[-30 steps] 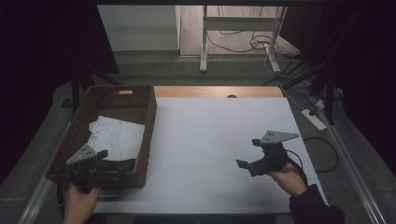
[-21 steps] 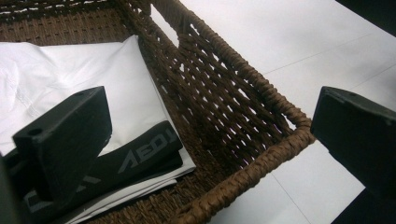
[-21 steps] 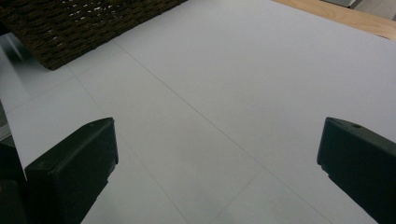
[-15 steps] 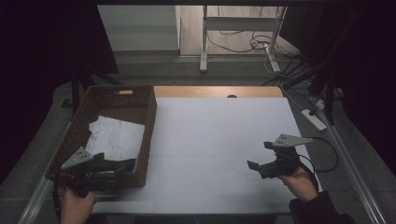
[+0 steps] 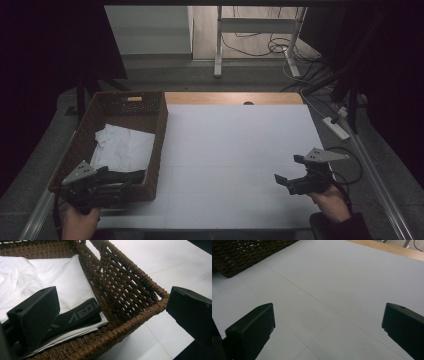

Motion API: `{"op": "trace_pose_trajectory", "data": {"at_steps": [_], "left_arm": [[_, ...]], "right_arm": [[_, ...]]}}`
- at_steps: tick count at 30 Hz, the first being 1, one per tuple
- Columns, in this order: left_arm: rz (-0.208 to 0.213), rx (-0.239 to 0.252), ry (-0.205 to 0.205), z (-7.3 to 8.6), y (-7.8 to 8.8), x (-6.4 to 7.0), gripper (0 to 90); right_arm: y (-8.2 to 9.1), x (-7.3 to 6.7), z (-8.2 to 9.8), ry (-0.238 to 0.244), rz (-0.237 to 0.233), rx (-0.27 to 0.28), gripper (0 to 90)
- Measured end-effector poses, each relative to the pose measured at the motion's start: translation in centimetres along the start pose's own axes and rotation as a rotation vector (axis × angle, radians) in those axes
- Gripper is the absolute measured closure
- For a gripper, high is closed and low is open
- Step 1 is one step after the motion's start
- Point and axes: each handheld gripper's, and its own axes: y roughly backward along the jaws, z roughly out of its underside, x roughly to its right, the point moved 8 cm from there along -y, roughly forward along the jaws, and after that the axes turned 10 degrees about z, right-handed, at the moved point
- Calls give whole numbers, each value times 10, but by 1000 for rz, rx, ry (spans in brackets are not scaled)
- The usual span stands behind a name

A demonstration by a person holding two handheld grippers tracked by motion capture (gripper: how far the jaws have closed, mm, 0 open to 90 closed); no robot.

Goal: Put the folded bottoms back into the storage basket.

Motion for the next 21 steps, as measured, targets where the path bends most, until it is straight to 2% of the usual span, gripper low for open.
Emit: {"op": "trace_pose_trajectory", "data": {"at_steps": [9,21], "left_arm": [[-6,-4,6,4,2,0,0],[-12,-10,16,7,4,-2,0]], "right_arm": [[7,6,7,-17,25,1,0],[21,16,12,-56,54,32,0]]}}
